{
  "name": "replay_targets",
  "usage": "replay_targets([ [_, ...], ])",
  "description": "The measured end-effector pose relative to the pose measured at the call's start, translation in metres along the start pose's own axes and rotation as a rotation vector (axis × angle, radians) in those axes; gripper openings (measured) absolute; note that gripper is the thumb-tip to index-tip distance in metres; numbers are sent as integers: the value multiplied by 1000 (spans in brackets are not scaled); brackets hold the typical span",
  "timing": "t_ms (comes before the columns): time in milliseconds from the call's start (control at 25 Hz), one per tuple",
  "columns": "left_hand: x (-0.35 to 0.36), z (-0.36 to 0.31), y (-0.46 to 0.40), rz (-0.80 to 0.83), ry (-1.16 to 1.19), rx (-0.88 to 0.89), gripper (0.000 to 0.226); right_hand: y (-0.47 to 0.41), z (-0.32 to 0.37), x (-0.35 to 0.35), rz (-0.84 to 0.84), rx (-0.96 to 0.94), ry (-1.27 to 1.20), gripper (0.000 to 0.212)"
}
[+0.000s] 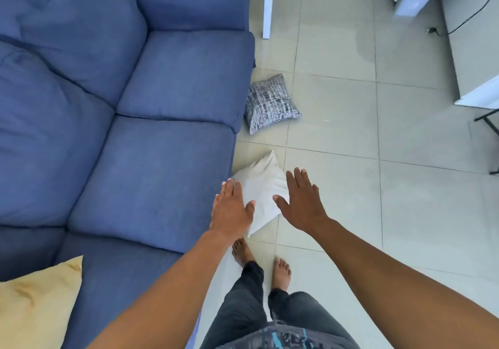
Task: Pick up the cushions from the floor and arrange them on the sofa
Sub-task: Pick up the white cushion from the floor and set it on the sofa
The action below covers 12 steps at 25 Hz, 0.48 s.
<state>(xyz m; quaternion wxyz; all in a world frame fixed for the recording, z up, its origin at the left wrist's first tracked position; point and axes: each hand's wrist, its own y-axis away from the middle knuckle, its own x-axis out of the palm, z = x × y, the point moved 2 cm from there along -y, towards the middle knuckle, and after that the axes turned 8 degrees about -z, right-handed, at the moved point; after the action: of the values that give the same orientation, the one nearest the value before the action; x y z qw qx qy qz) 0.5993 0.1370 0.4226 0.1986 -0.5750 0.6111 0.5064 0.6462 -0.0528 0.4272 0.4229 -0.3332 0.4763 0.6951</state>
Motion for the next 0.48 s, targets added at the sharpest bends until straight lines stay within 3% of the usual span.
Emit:
replay_targets([
  [280,19,4,-76,66,-11,4,70,-79,-11,16,-17,68,-50,77],
  [480,71,29,-144,132,9,-114,68,-156,-34,78,42,82,-76,78],
])
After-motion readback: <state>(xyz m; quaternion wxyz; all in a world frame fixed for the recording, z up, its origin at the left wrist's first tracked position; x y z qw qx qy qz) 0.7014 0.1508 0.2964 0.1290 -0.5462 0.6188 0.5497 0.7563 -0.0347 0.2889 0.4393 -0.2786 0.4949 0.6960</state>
